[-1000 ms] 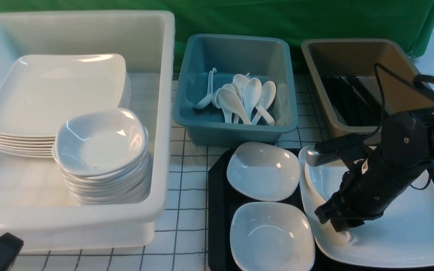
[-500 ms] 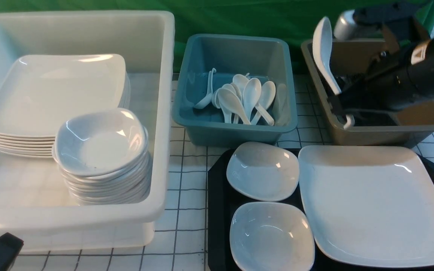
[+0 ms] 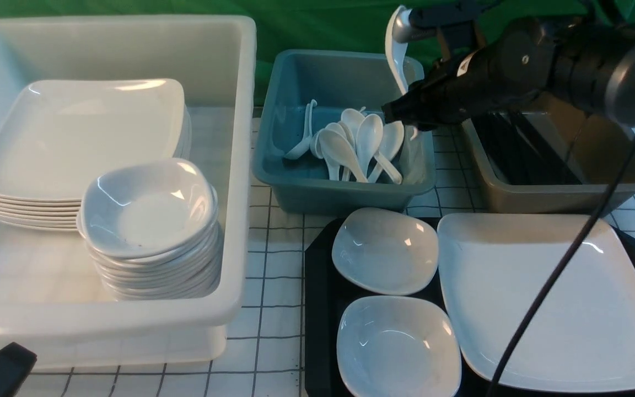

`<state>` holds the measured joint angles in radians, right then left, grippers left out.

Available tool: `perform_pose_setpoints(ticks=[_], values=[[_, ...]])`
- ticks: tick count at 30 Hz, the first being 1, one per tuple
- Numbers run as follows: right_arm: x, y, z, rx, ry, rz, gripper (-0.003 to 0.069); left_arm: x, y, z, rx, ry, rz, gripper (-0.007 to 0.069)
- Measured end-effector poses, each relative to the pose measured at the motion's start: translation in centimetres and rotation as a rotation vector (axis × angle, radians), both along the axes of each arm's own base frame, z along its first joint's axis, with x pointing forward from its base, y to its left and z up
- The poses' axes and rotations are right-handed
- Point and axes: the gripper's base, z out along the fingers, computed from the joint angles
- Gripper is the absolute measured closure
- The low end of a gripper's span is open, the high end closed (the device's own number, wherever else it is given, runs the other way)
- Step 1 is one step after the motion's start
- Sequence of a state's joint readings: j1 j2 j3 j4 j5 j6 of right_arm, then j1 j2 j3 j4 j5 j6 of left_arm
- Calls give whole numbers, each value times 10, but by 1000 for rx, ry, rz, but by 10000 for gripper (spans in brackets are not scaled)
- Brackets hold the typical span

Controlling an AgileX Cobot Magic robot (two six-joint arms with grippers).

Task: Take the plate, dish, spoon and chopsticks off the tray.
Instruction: Use the right arm to put the soup spoon into the small storage box in the middle, then use the left arm to grab a small plate from the dinner plate

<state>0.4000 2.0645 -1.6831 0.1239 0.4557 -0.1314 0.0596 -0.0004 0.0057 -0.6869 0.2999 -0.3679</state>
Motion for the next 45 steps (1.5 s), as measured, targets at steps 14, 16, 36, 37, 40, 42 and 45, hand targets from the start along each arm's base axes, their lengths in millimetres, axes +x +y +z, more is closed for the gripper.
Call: perform_pose_setpoints(ticks=[14,16,36,37,40,42,45], values=[[-31,-6,32,-71,150,61,514,1,5,7,-6,-74,60,603],[-50,-13,63,-93,157,95,606,1,6,8,-23,-86,68,603],[-265,-104,210,-81,0,167,641,39,-29,136,491,351,-667,603],[-277,-109,206,-80,-7,168,640,47,-30,139,498,388,-725,603],[-310,-124,190,-68,-40,162,633,71,-37,147,459,384,-860,603],[-319,-128,180,-61,-49,156,629,80,-40,150,423,357,-902,603],[-347,-141,156,-17,-124,131,627,100,-58,158,323,286,-1023,603]])
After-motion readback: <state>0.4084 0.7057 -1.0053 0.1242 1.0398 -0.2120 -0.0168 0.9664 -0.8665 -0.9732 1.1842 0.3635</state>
